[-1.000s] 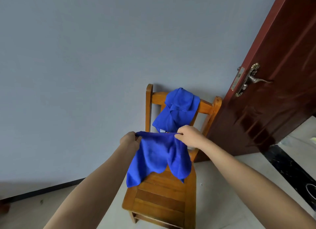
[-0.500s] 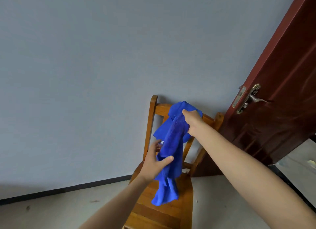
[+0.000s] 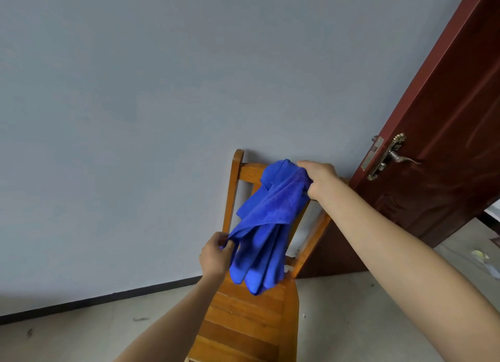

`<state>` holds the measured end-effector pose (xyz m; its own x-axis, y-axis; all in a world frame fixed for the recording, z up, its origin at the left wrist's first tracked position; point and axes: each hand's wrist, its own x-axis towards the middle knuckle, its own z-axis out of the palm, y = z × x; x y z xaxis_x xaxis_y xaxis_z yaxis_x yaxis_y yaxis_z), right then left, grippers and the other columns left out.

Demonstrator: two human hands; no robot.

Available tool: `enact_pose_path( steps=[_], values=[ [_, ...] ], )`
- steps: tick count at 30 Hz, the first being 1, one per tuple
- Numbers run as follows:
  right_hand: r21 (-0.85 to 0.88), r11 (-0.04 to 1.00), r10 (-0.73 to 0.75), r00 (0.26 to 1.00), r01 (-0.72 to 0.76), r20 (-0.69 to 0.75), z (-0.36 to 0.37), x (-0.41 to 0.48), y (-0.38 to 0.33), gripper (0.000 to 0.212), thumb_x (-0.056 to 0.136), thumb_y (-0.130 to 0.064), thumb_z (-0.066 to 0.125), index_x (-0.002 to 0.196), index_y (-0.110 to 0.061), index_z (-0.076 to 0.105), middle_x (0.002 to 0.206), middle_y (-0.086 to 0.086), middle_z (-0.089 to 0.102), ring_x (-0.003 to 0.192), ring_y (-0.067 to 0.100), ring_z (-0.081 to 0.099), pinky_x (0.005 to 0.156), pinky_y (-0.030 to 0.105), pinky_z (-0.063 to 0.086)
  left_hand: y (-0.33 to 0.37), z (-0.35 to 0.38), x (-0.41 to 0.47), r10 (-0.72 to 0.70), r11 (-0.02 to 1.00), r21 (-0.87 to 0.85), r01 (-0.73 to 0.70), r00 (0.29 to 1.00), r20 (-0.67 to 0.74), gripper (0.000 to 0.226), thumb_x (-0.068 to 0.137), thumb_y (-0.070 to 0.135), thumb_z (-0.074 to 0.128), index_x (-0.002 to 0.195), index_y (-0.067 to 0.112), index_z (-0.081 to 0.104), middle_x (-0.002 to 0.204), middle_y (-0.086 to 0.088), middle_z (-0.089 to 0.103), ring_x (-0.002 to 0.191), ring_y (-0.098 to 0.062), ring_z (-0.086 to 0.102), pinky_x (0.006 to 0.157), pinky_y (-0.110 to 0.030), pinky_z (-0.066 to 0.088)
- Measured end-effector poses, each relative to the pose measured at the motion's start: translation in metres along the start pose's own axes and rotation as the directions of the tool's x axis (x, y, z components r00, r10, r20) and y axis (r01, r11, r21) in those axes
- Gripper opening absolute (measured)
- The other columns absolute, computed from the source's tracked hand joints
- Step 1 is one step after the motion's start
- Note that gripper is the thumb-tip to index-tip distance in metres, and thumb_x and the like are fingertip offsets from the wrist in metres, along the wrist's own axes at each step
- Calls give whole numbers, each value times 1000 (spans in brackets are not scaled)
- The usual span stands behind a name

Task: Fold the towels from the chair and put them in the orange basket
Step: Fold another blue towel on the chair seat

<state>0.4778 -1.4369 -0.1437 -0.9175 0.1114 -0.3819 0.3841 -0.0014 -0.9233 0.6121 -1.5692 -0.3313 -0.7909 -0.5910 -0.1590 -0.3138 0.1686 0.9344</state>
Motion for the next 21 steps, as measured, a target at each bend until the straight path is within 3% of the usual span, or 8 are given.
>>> enact_pose_path(
  steps=[2, 5, 7, 9, 11, 16, 19, 21],
  values=[
    [3, 1000, 6, 1000, -6, 9, -8, 5, 3, 22, 78, -4, 67, 99, -2, 62, 98, 12, 62, 86, 27, 60, 77, 39, 52, -6, -9, 5, -29, 999, 15, 29, 999, -44, 8, 86, 16, 54, 81, 19, 59, 78, -3, 65, 82, -29, 63, 77, -39, 49],
    [-23, 1000, 1, 997, 1, 71, -19, 12, 11, 61, 81, -1, 64, 136, -15, 42, 126, 10, 54, 107, 29, 57, 86, 42, 51, -4, -29, 17, -7, 1000, -24, 4, 994, -105, 13, 88, 4, 48, 86, 13, 57, 77, -7, 61, 83, -32, 61, 73, -35, 47],
    [-10, 1000, 13, 986, -11, 168, -24, 15, 18, 49, 83, 4, 59, 126, -19, 50, 112, 10, 59, 87, 23, 61, 66, 32, 51, 10, -42, 26, 38, 997, -67, -49, 989, -146, 13, 90, 2, 45, 90, 10, 56, 71, -6, 57, 75, -29, 56, 66, -31, 44],
    [-3, 1000, 8, 973, -8, 231, -27, 15, 24, 43, 84, 7, 53, 114, -24, 56, 99, 7, 60, 78, 18, 58, 60, 28, 46, 30, -53, 34, 96, 991, -74, -111, 977, -189, 13, 92, 5, 45, 94, 9, 57, 67, -3, 53, 70, -23, 49, 60, -27, 40],
    [-15, 999, -47, 964, 53, 261, -27, 19, 33, 47, 83, 11, 50, 115, -22, 59, 93, 7, 61, 85, 19, 57, 68, 26, 44, 48, -61, 39, 167, 981, -65, -184, 965, -202, 17, 93, 7, 45, 100, 10, 60, 74, -2, 56, 73, -19, 50, 64, -27, 39],
    [-194, 939, -220, 928, 285, 299, -17, 17, 58, 35, 87, 10, 49, 116, -7, 62, 114, 10, 57, 107, 18, 52, 94, 32, 45, 76, -70, 43, 365, 931, 80, -356, 918, -154, 23, 96, 10, 45, 108, 11, 64, 96, 3, 62, 87, -15, 54, 76, -25, 40],
    [-403, 801, -329, 888, 443, 322, -19, 22, 63, 31, 89, 8, 48, 113, -3, 63, 106, 5, 60, 99, 12, 51, 74, 14, 44, 82, -76, 47, 461, 870, 241, -429, 883, -92, 24, 96, 12, 47, 111, 12, 65, 104, 1, 67, 91, -17, 57, 78, -26, 42],
    [-548, 670, -369, 865, 500, 339, -25, 29, 61, 31, 88, 8, 49, 113, -4, 63, 93, 1, 58, 92, 13, 51, 66, 14, 39, 84, -83, 54, 523, 792, 383, -476, 852, -22, 24, 95, 17, 50, 112, 15, 66, 108, 0, 69, 97, -20, 61, 80, -27, 43]
  ],
)
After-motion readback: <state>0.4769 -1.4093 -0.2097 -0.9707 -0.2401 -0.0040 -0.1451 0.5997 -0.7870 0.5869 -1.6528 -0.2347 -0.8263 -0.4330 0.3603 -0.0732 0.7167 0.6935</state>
